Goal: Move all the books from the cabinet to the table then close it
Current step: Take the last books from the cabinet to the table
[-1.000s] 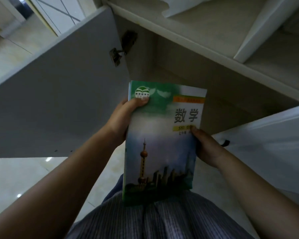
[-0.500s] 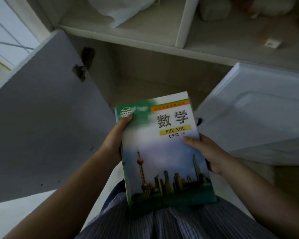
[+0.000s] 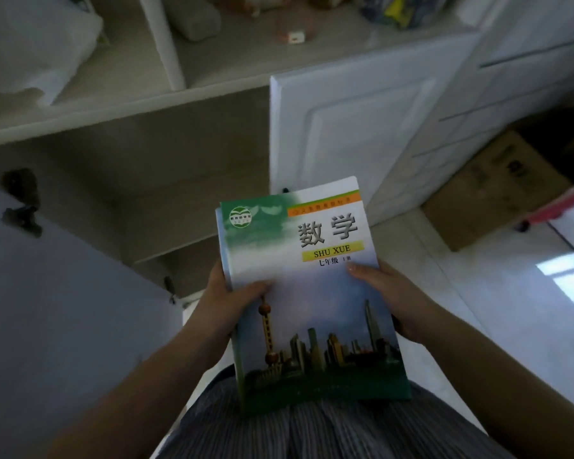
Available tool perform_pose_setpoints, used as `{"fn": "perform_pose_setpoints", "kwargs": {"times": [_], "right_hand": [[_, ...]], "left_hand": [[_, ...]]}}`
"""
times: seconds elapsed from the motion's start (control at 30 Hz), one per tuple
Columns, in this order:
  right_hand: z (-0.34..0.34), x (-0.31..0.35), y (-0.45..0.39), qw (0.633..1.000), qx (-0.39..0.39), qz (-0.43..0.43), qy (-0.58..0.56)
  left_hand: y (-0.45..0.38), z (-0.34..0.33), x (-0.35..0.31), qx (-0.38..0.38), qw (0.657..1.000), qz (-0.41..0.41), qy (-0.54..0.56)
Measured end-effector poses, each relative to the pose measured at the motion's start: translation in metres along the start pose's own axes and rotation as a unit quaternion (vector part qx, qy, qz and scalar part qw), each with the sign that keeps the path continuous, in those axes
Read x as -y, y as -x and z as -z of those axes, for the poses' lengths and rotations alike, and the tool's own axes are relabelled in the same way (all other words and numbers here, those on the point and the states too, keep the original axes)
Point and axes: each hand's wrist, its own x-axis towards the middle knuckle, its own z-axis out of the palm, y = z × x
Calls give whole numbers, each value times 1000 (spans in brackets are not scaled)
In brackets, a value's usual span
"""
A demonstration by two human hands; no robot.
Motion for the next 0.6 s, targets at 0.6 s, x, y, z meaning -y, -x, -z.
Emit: {"fn": "perform_pose_setpoints", "kwargs": {"times": [0.6], "right_hand": [[72,-100,182,917,-311,56,-242]], "left_hand": [[25,-164,41,298,940,34,-164]]}}
